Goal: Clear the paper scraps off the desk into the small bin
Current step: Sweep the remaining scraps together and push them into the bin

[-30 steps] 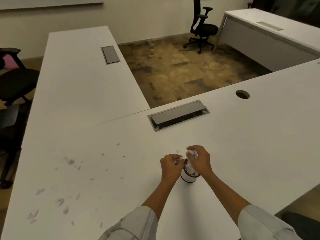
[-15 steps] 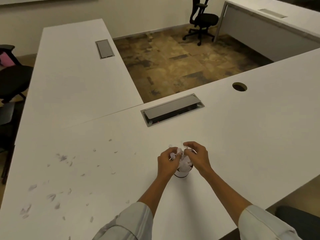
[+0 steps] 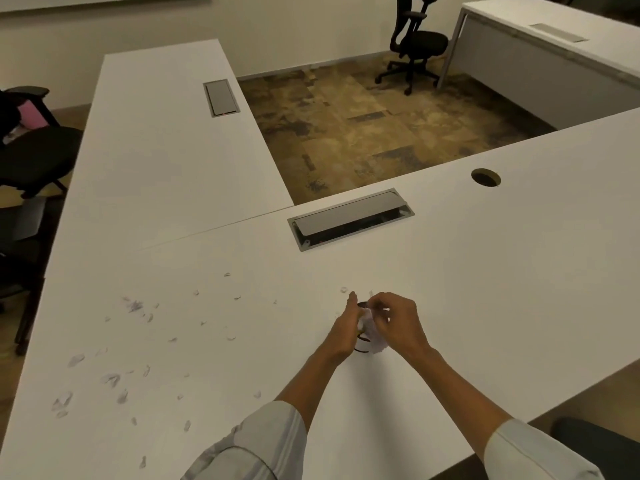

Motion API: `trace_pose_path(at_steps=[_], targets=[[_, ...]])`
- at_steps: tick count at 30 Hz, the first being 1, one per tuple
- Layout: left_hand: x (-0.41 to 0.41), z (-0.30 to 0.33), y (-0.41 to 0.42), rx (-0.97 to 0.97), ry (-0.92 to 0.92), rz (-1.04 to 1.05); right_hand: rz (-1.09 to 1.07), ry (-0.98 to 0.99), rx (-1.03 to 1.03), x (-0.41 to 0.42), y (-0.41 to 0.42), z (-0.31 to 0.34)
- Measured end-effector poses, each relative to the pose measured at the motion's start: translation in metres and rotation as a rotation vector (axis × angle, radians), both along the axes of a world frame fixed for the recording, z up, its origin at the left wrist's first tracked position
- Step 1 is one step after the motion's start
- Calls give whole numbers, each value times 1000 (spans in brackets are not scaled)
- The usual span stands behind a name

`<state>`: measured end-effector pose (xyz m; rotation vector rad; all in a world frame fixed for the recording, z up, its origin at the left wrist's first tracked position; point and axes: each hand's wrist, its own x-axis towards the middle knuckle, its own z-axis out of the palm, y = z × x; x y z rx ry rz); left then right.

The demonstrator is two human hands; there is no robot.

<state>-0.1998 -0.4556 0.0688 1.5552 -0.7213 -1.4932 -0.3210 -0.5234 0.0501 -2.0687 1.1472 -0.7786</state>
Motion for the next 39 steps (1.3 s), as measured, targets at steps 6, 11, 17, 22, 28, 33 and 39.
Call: trace_pose_path(at_steps=[6, 11, 17, 22, 28, 33, 39], targets=[[-2, 3, -2, -44, 140, 121, -5, 32, -18, 6, 8, -11], [11, 0, 0, -91, 142, 213, -247, -255, 73, 2, -2, -3], [35, -5, 12, -123, -45, 244, -493, -218, 112, -39, 0, 2], [63, -18, 37, -40, -179, 363, -584, 32, 224, -73, 46, -26], [112, -46, 97, 1, -398, 323, -344, 623, 488, -74, 90, -63], [154, -57, 144, 36, -482, 341, -372, 455, 404, -62, 108, -57], [187, -64, 175, 77, -541, 366, -338, 116, 103, -30, 91, 9]])
